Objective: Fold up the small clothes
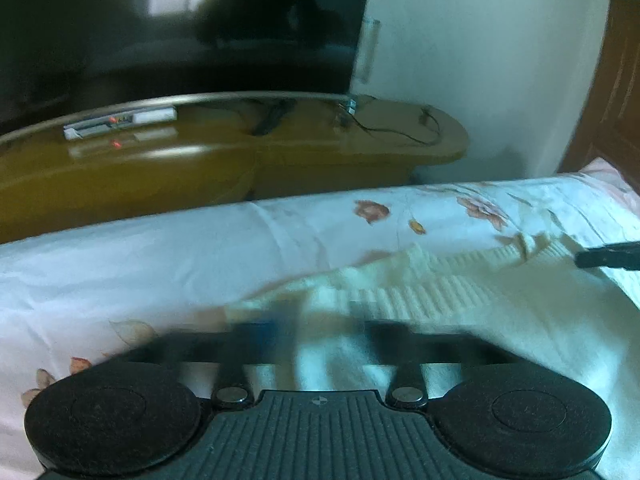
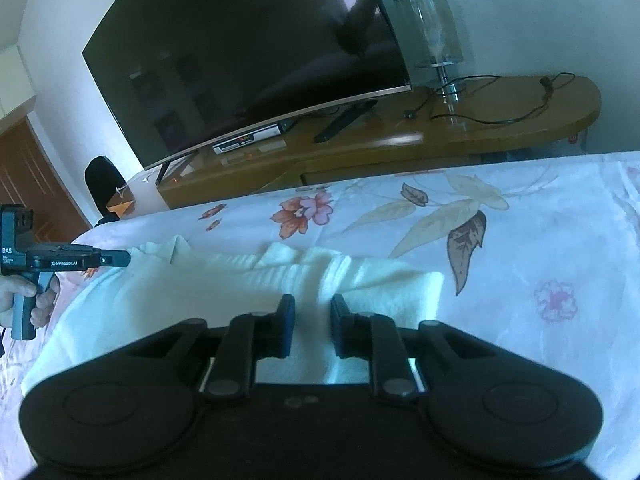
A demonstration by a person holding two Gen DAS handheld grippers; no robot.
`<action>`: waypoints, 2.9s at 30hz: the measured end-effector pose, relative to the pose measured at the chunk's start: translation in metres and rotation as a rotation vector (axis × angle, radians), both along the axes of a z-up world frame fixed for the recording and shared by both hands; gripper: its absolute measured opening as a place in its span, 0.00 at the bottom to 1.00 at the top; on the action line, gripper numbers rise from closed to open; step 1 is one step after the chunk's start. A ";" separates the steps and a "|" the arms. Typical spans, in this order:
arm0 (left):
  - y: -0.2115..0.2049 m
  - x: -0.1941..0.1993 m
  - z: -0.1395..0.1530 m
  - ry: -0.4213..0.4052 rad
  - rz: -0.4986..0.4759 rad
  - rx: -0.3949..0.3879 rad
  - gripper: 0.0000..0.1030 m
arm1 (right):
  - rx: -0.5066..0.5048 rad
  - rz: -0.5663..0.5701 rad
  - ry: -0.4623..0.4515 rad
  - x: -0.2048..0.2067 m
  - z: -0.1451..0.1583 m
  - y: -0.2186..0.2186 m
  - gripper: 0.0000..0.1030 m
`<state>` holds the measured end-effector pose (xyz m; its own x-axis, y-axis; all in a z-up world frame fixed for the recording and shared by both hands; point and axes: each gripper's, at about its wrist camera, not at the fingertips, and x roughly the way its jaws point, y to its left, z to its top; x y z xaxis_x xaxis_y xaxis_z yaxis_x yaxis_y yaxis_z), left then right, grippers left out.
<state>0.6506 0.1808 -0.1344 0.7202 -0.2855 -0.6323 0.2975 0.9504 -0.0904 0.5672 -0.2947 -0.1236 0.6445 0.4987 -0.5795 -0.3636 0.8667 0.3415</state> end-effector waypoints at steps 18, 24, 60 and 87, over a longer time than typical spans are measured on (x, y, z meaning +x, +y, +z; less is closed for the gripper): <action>0.005 0.001 -0.011 0.060 -0.049 -0.086 0.04 | -0.010 -0.005 -0.028 -0.001 0.000 0.002 0.05; 0.016 -0.013 0.006 -0.086 -0.014 -0.170 0.03 | -0.026 -0.033 -0.137 -0.015 0.018 0.005 0.04; -0.019 -0.036 -0.027 -0.115 0.174 0.192 0.83 | -0.420 -0.082 -0.114 -0.001 -0.001 0.045 0.62; -0.081 -0.108 -0.018 -0.090 0.126 0.134 0.89 | -0.430 0.031 -0.131 -0.047 0.003 0.102 0.38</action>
